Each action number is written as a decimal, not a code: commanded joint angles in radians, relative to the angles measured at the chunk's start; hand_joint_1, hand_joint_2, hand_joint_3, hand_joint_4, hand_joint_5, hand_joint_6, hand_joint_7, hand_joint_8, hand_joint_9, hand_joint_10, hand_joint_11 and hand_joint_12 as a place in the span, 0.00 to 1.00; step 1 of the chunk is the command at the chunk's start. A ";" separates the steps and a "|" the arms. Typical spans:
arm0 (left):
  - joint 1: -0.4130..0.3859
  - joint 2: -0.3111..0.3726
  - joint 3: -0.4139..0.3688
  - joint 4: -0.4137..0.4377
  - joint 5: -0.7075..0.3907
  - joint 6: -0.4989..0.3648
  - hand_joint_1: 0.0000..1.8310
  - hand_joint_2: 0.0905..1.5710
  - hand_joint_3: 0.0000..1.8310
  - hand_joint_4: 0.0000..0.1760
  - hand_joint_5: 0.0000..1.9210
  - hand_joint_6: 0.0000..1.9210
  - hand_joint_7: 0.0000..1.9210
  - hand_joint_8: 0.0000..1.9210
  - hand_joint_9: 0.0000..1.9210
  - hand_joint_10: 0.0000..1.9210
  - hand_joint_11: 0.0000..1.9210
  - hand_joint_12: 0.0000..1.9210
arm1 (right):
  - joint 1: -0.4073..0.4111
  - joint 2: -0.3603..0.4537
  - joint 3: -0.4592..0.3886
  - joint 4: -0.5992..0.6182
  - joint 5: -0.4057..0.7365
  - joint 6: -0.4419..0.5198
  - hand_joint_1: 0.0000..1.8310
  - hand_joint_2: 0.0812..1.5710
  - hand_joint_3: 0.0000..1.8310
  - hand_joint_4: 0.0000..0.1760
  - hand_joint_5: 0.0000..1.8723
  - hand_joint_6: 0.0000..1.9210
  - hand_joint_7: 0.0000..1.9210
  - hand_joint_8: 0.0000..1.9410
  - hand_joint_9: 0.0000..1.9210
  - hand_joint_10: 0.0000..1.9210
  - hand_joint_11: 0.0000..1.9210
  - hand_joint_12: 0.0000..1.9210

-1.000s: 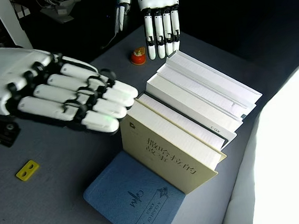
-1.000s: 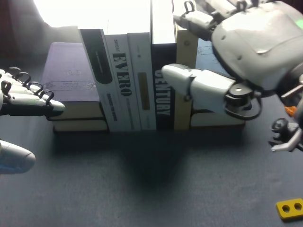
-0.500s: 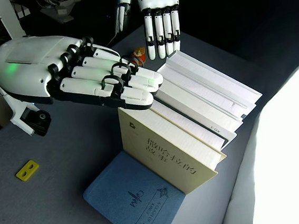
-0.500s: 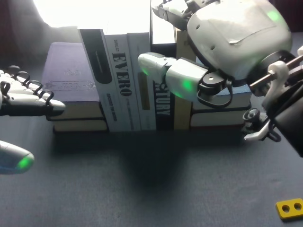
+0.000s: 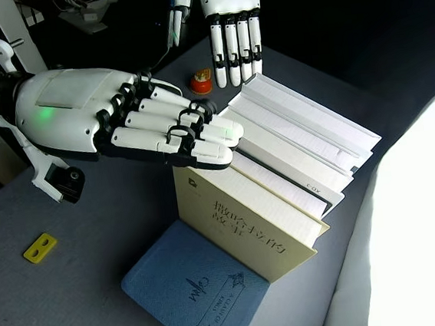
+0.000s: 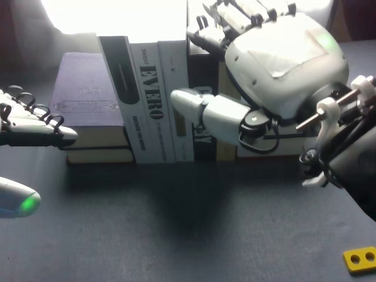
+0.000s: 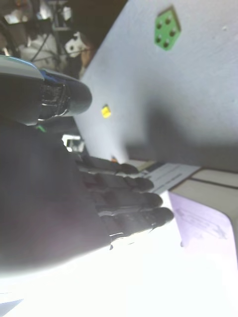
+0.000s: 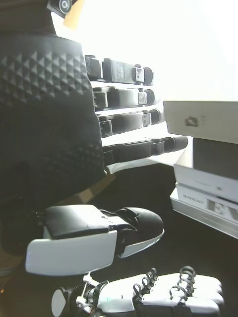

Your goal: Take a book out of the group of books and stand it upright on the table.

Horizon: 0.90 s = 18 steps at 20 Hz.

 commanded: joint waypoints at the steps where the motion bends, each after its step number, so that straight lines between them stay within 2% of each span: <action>1: -0.013 0.002 0.002 0.009 0.077 -0.001 0.00 0.82 0.00 0.14 0.04 0.01 0.07 0.01 0.04 0.01 0.00 0.17 | 0.007 0.004 -0.002 -0.078 0.092 -0.003 0.00 0.75 0.00 0.20 0.24 0.01 0.08 0.01 0.01 0.00 0.00 0.00; 3: -0.014 0.002 0.002 0.009 0.077 -0.001 0.00 0.82 0.00 0.16 0.05 0.00 0.07 0.00 0.04 0.00 0.00 0.17 | 0.002 0.004 -0.002 -0.064 0.091 -0.008 0.00 0.75 0.00 0.21 0.29 0.03 0.08 0.01 0.01 0.00 0.00 0.00; 5: -0.013 0.002 0.002 0.009 0.077 -0.001 0.00 0.82 0.00 0.16 0.04 0.00 0.07 0.00 0.04 0.00 0.00 0.19 | 0.002 0.008 -0.006 -0.054 0.087 -0.017 0.00 0.76 0.00 0.05 0.39 0.04 0.08 0.00 0.00 0.00 0.00 0.00; 7: -0.013 0.002 0.003 0.009 0.077 -0.001 0.00 0.81 0.00 0.18 0.04 0.00 0.05 0.00 0.04 0.00 0.00 0.19 | 0.003 0.017 -0.021 -0.054 0.086 -0.025 0.00 0.77 0.00 0.00 0.43 0.05 0.09 0.00 0.00 0.00 0.00 0.00; 10: -0.013 0.002 0.003 0.009 0.077 -0.001 0.00 0.81 0.00 0.16 0.05 0.00 0.05 0.00 0.03 0.00 0.00 0.18 | -0.008 0.035 -0.052 -0.054 0.079 -0.045 0.00 0.76 0.00 0.00 0.43 0.04 0.09 0.00 0.00 0.00 0.00 0.00; 11: -0.013 0.002 0.003 0.009 0.077 -0.001 0.00 0.82 0.00 0.14 0.05 0.00 0.05 0.00 0.03 0.00 0.00 0.16 | -0.014 0.041 -0.059 -0.054 0.078 -0.049 0.00 0.76 0.00 0.03 0.44 0.04 0.08 0.00 0.00 0.00 0.00 0.00; 14: -0.013 0.002 0.004 0.009 0.077 -0.001 0.00 0.81 0.00 0.18 0.05 0.00 0.05 0.00 0.04 0.00 0.00 0.18 | -0.027 0.064 -0.089 -0.054 0.077 -0.063 0.00 0.76 0.00 0.05 0.43 0.04 0.08 0.00 0.00 0.00 0.00 0.00; 15: -0.013 0.002 0.005 0.009 0.077 -0.001 0.00 0.81 0.00 0.18 0.05 0.00 0.06 0.00 0.04 0.00 0.00 0.21 | -0.031 0.074 -0.105 -0.054 0.076 -0.069 0.00 0.76 0.00 0.10 0.42 0.03 0.07 0.00 0.00 0.00 0.00 0.00; 16: -0.013 0.002 0.006 0.009 0.077 -0.001 0.00 0.81 0.00 0.19 0.05 0.00 0.06 0.00 0.05 0.00 0.00 0.25 | -0.034 0.081 -0.117 -0.054 0.076 -0.073 0.00 0.77 0.00 0.01 0.42 0.03 0.07 0.00 0.00 0.00 0.00 0.00; 18: -0.013 0.001 0.009 0.009 0.077 -0.001 0.00 0.81 0.00 0.17 0.04 0.00 0.07 0.00 0.05 0.00 0.00 0.27 | -0.048 0.101 -0.152 -0.054 0.071 -0.086 0.00 0.77 0.00 0.03 0.41 0.02 0.05 0.00 0.00 0.00 0.00 0.00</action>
